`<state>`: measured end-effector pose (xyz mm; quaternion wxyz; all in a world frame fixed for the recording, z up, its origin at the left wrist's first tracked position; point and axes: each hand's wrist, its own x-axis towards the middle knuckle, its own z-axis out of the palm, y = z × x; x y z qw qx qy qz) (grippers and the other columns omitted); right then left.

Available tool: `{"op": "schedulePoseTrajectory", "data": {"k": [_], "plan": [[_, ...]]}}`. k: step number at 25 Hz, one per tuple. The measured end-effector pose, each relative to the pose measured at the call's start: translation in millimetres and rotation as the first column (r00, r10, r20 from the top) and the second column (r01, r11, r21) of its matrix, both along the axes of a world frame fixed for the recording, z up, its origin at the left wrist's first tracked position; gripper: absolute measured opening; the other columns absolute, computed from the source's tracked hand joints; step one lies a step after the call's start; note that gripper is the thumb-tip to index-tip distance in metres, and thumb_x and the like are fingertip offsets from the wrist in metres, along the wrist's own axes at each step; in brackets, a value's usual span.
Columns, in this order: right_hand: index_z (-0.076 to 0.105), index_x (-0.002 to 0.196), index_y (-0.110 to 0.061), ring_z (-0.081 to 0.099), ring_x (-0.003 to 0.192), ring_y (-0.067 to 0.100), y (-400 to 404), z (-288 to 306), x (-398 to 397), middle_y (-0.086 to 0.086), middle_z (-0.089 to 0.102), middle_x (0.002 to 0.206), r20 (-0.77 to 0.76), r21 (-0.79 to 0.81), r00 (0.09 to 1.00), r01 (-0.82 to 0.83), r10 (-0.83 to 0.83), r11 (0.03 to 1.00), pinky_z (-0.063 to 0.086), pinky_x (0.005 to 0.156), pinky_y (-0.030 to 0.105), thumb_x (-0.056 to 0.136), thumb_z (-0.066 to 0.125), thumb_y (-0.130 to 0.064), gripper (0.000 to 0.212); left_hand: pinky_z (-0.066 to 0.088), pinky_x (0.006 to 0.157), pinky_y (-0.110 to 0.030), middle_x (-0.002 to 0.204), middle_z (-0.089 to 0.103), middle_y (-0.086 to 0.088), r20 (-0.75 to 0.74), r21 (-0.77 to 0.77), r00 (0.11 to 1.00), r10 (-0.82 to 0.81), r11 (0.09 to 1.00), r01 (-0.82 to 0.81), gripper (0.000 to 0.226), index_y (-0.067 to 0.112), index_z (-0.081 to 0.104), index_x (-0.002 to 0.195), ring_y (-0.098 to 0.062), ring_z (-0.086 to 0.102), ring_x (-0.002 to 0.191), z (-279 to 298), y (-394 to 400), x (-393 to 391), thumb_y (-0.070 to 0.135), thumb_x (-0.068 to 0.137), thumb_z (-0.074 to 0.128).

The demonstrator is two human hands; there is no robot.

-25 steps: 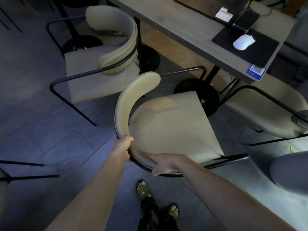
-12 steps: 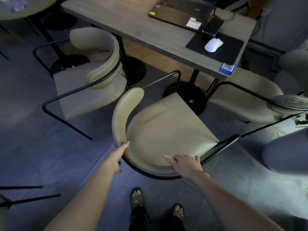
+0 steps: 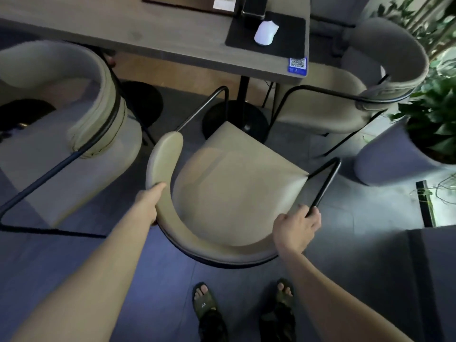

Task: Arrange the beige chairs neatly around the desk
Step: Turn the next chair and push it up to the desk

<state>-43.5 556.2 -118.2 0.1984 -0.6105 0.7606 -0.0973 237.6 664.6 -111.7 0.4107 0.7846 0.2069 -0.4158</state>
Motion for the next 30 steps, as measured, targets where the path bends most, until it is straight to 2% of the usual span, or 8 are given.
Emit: {"op": "schedulePoseTrajectory", "data": {"k": [2,5,10,13,18,23,27,30], "plan": [[0.036,0.146,-0.007,0.017,0.148,0.034,-1,2,5,0.017,0.021,0.16,0.128,0.062,0.962,0.236,-0.243,0.97,0.031,0.111,0.049,0.092,0.054,-0.008,0.057,0.044,0.078,-0.036,0.131,0.058,-0.013,0.063,-0.017,0.998,-0.025,1.0,0.026,0.071,0.005,0.048,0.138,-0.031,0.058,0.113,-3,-8,12,0.041,0.081,0.071],[0.024,0.153,-0.008,0.034,0.14,0.038,4,11,10,0.017,0.026,0.159,0.24,0.242,0.819,0.469,-0.521,0.849,0.031,0.11,0.048,0.095,0.055,-0.015,0.066,0.047,0.087,-0.038,0.132,0.057,-0.013,0.123,-0.02,0.989,-0.082,0.996,0.085,0.071,0.005,0.048,0.139,-0.032,0.057,0.115,-5,-13,19,0.036,0.081,0.074],[0.045,0.134,-0.003,0.056,0.112,0.039,-1,12,3,0.018,0.053,0.131,0.264,0.396,0.694,0.555,-0.669,0.732,0.045,0.094,0.044,0.09,0.058,-0.023,0.05,0.05,0.087,-0.04,0.126,0.06,-0.014,0.1,-0.073,0.994,-0.05,0.996,0.057,0.066,0.01,0.051,0.137,-0.033,0.059,0.109,-10,-8,17,0.04,0.082,0.072],[0.054,0.12,-0.003,0.054,0.089,0.033,-1,10,0,0.015,0.06,0.105,0.26,0.42,0.737,0.495,-0.624,0.76,0.051,0.087,0.041,0.092,0.053,-0.025,0.036,0.051,0.088,-0.04,0.126,0.061,-0.014,0.108,-0.105,0.994,-0.017,0.994,0.029,0.065,0.01,0.052,0.137,-0.033,0.06,0.108,-12,-5,18,0.042,0.083,0.071],[0.056,0.123,-0.004,0.058,0.095,0.032,-11,8,9,0.017,0.065,0.112,0.272,0.329,0.839,0.379,-0.472,0.865,0.039,0.079,0.034,0.099,0.05,-0.032,0.037,0.047,0.087,-0.036,0.13,0.058,-0.014,0.188,-0.037,0.982,0.02,0.999,-0.013,0.062,0.008,0.049,0.138,-0.033,0.059,0.114,-18,11,13,0.042,0.088,0.066],[0.056,0.119,-0.008,0.055,0.09,0.03,-25,9,22,0.014,0.065,0.107,0.278,0.337,0.878,0.292,-0.391,0.895,0.04,0.08,0.033,0.099,0.049,-0.03,0.031,0.046,0.087,-0.035,0.134,0.056,-0.014,0.195,0.028,0.977,0.087,0.995,-0.095,0.065,0.007,0.048,0.138,-0.032,0.058,0.116,-19,34,8,0.045,0.087,0.064],[0.056,0.119,-0.008,0.061,0.102,0.033,-35,7,23,0.013,0.065,0.112,0.272,0.321,0.908,0.226,-0.318,0.92,0.043,0.085,0.035,0.099,0.048,-0.031,0.032,0.048,0.089,-0.037,0.131,0.058,-0.013,0.173,0.015,0.975,0.138,0.99,-0.143,0.067,0.009,0.05,0.136,-0.032,0.059,0.114,-25,39,5,0.049,0.085,0.066],[0.055,0.12,-0.007,0.057,0.095,0.03,-52,6,23,0.011,0.064,0.11,0.267,0.295,0.927,0.18,-0.262,0.938,0.04,0.081,0.033,0.1,0.047,-0.032,0.033,0.05,0.093,-0.041,0.127,0.06,-0.013,0.133,0.003,0.975,0.179,0.983,-0.181,0.07,0.009,0.053,0.132,-0.031,0.061,0.11,-29,35,3,0.054,0.08,0.068]]}}
